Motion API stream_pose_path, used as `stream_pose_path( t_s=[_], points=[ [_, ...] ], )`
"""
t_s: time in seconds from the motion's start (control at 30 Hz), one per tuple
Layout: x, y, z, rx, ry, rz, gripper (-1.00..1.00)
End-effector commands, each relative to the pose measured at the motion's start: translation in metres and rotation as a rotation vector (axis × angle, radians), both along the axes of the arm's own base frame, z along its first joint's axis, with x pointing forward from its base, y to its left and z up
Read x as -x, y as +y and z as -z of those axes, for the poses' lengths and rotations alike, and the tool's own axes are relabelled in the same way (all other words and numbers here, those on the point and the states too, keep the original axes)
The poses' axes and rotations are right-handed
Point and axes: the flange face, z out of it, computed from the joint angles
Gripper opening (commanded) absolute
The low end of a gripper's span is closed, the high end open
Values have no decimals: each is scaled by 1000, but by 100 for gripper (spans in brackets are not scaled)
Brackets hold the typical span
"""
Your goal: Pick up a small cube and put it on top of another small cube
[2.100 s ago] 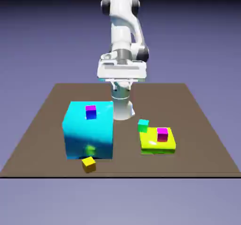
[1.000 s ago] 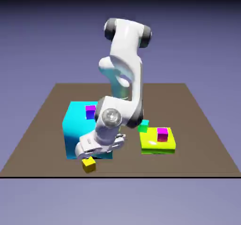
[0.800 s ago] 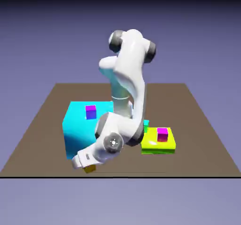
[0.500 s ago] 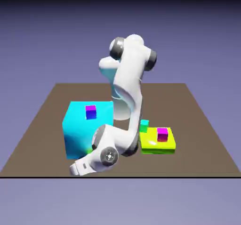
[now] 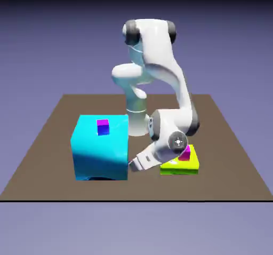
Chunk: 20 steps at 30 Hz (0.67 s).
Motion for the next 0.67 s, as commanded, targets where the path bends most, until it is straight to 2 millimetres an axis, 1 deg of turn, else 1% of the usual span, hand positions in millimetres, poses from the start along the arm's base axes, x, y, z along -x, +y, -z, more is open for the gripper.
stream_pose_path(
  t_s=[0.0,0.1,0.17,0.3,0.33,0.37,0.5,0.53,0.57,0.63],
  points=[
    [11,11,-6,5,-3,-18,-100],
    [47,42,-25,28,-15,-69,-100],
    [73,60,-36,53,-28,-106,-100],
    [126,84,-54,126,-70,-183,-100],
    [130,86,-56,133,-74,-189,-100],
    [130,86,-56,133,-74,-189,-100],
    [155,59,-1,133,-74,-189,-100],
    [155,59,-1,133,-74,-189,100],
    [155,59,-1,133,-74,-189,100],
    [141,73,-28,134,-75,-189,100]
  ],
)
